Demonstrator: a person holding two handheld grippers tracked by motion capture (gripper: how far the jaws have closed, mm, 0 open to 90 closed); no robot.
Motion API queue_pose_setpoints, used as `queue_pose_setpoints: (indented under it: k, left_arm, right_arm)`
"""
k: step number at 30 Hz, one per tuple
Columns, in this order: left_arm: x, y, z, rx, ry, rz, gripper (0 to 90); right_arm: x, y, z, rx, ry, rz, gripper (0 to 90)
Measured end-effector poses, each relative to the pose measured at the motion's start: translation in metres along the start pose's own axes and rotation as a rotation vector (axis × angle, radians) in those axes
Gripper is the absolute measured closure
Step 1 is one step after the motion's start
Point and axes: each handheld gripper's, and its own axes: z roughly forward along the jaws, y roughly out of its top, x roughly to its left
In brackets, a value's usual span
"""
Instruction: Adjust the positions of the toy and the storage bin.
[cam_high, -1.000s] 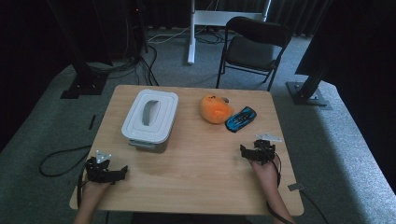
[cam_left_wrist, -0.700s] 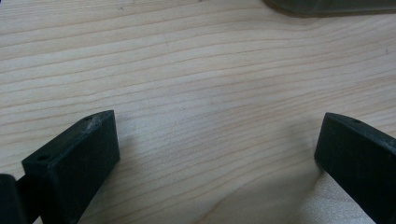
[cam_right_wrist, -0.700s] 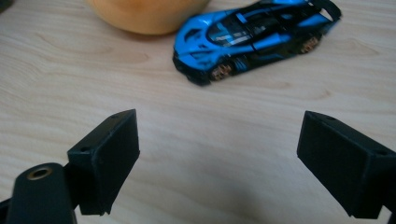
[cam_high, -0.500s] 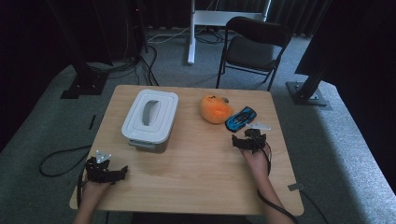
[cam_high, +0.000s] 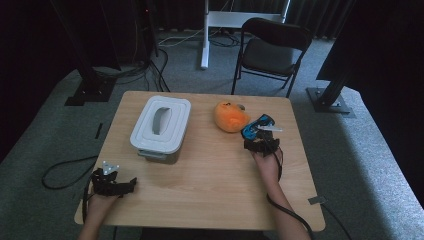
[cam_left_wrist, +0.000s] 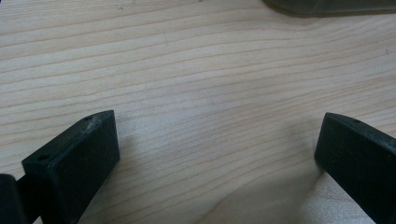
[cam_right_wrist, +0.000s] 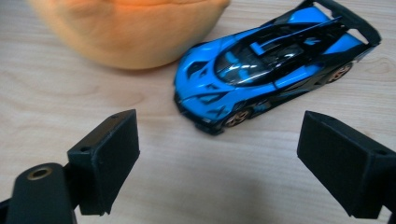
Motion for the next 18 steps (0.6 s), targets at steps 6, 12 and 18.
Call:
queue_pose_setpoints:
  k: [6,12,18]
  left_arm:
    - [0.0,0.0,0.0,0.0,0.0,0.0,0.2]
    - [0.0,0.0,0.0,0.0,0.0,0.0,0.3]
    - [0.0,0.0,0.0,0.0,-0.003,0.003,0.3]
  right_arm:
    - [0.0,0.006,0.011,0.016,-0.023,0.038,12.2]
    - [0.013,0.012,0.023,0.036,-0.057,0.058,11.3]
    - [0.022,0.017,0.035,0.051,-0.112,0.091,11.3]
